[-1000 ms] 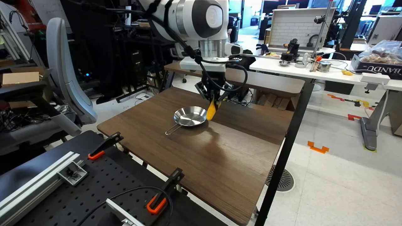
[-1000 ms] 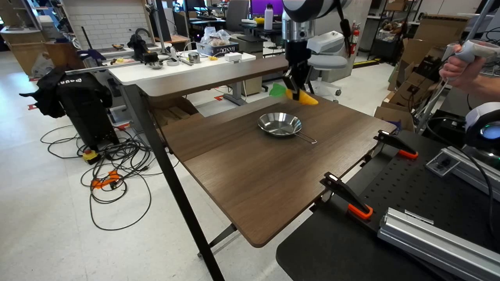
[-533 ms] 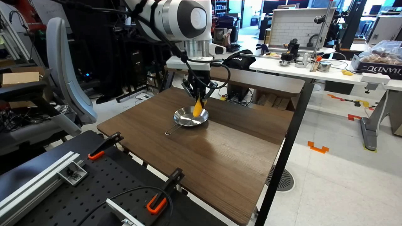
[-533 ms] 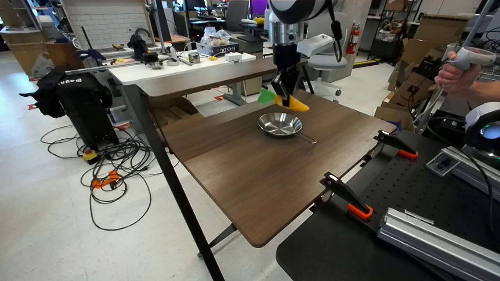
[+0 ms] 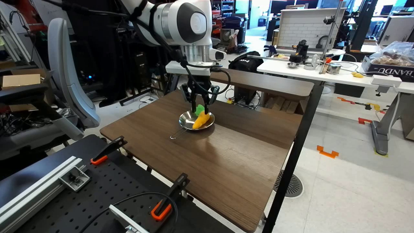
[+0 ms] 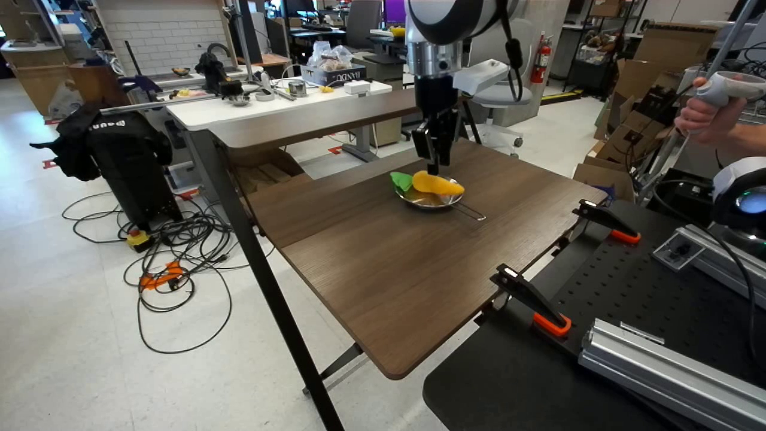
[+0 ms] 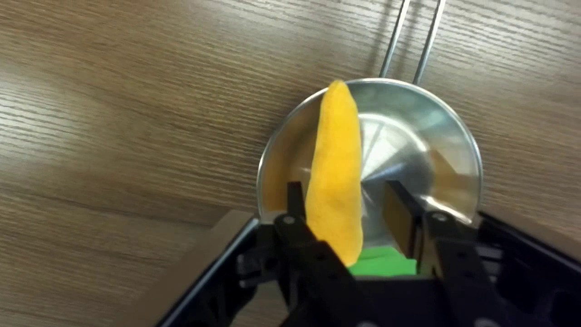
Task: Place the carrot plush toy on the pan
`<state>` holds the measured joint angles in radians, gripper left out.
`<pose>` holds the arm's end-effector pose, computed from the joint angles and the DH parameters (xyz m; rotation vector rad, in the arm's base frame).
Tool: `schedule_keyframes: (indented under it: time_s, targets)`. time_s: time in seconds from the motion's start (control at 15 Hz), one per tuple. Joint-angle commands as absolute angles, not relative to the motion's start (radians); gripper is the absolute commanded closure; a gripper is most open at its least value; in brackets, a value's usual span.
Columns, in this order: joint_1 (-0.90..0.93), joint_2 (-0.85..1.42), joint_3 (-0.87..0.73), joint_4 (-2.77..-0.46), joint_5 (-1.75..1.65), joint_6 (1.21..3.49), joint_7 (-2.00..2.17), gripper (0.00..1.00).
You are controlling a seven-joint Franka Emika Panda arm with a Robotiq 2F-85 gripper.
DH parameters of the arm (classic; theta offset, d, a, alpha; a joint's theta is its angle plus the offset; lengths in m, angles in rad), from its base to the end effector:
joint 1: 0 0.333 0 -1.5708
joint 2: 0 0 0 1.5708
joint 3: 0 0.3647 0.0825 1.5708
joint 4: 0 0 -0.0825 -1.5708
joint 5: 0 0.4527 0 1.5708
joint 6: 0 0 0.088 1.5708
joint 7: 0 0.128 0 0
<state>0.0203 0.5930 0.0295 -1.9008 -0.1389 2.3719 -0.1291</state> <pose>0.6825 0.0302 0.1406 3.0368 0.4288 -0.1898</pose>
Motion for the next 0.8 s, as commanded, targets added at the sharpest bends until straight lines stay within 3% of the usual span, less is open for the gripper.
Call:
schedule_keyframes:
  time_s: [0.0, 0.2, 0.73]
  targets:
    - [0.019, 0.558, 0.029, -1.937, -0.137, 2.365, -0.140, 0.19]
    - [0.017, 0.533, 0.029, -1.958, -0.135, 2.362, -0.141, 0.01]
    - [0.019, 0.368, 0.027, -2.071, -0.140, 2.340, -0.133, 0.00]
